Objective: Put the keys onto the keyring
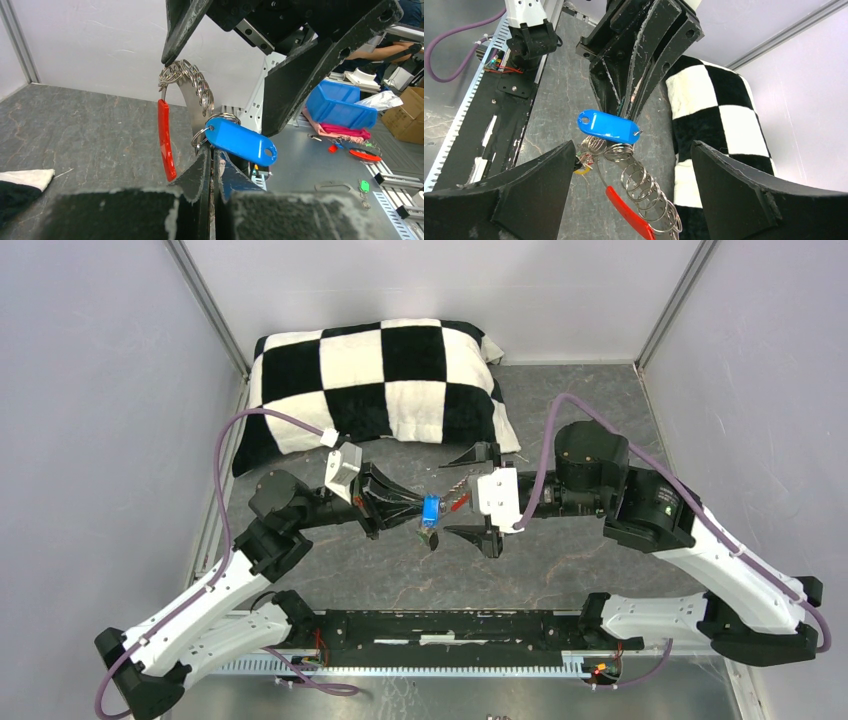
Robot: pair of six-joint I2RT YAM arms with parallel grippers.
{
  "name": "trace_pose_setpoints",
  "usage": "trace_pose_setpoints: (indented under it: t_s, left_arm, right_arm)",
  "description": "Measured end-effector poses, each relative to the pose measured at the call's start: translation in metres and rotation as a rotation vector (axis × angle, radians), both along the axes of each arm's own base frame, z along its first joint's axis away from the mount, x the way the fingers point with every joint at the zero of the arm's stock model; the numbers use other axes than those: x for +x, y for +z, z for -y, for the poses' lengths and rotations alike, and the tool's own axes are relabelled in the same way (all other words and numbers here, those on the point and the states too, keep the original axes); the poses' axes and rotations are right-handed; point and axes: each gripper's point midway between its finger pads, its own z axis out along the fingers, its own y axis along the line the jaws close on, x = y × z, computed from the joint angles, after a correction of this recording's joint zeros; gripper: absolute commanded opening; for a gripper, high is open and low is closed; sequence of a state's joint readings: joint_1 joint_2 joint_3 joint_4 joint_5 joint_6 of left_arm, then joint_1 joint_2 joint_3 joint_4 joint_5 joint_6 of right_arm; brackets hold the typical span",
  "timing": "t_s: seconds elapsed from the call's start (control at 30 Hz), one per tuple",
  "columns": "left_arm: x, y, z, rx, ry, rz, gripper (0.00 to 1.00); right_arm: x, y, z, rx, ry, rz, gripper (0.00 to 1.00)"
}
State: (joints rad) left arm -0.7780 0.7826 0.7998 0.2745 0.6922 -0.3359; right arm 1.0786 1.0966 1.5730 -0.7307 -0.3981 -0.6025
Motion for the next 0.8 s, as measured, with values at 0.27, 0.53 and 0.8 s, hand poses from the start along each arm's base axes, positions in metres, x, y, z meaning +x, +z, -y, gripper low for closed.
trace_pose_setpoints:
  t_s: [0.27, 0.53, 0.8]
  left_arm:
    - [-0.003, 0.001, -0.001, 0.003, -0.016, 0.005, 0.02]
    - [-0.006, 0.000, 0.000, 0.008, -0.031, 0.008, 0.02]
    - [-0.017, -0.001, -0.003, 0.020, -0.084, 0.074, 0.02]
  right_arm:
    - [-0.003, -0.005, -0.012, 0.008, 0.015, 0.022, 0.92]
    - [0.000, 0.002, -0.022, 0.055, -0.009, 0.052, 0.90]
    - [0.015, 0.009, -0.024, 0.094, -0.093, 0.068, 0.87]
